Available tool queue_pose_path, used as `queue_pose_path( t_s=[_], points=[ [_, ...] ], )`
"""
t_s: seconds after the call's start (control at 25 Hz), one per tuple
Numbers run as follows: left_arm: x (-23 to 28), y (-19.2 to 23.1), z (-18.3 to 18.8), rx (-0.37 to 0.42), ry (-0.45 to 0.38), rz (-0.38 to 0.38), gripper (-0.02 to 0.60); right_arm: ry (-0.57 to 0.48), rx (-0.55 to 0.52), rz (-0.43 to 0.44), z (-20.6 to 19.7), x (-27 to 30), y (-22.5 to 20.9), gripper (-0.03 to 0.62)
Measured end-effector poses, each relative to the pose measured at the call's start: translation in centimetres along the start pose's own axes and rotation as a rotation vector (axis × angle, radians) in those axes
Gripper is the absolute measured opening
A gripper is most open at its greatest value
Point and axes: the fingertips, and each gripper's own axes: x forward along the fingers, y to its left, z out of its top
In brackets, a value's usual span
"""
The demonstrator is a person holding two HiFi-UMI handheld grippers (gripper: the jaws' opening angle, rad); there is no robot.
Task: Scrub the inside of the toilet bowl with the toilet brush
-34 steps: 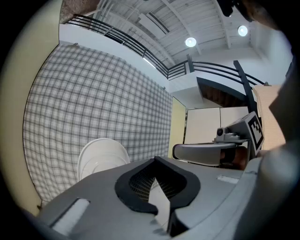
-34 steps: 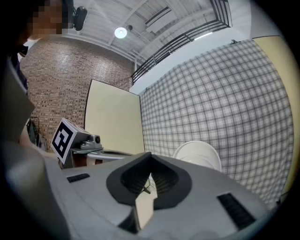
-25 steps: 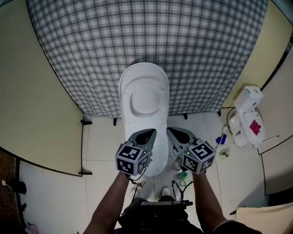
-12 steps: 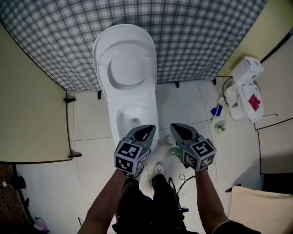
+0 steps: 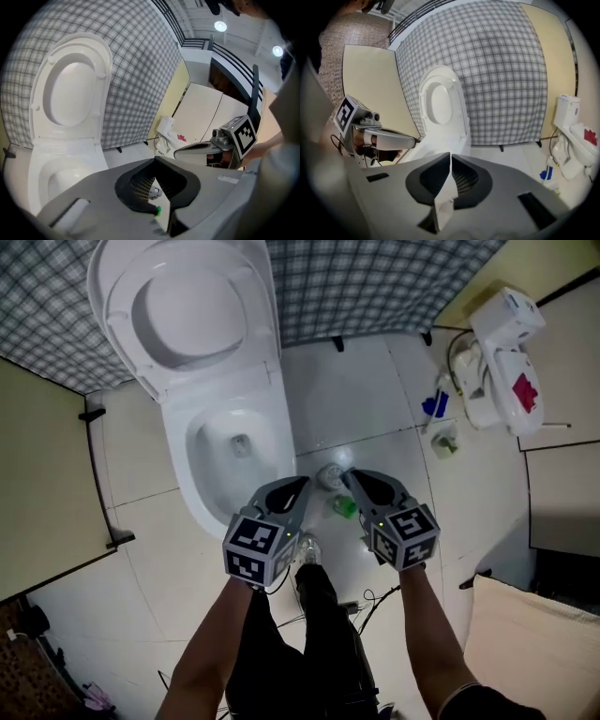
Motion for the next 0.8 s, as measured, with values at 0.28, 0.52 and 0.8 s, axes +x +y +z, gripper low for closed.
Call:
queue_pose_path(
  t_s=[0.28,0.52,0.8],
  points=[
    [5.5,0.6,-6.7,-0.023,0.076,-0.008,0.006,0.159,0.012,-0.054,-10.3,4.7,-6.1,0.130],
    [7.5,0.6,-12.0,-0.049,0.120,-0.015,0.006,0.343,-0.017,-0.090,-19.6,9.3,-10.3,0.249],
    [8.1,0.6,-15.2,-0.082,0.147,-0.016,0.006,0.470,-0.037,-0.089,-25.8,13.7,-12.6,0.285]
  ],
)
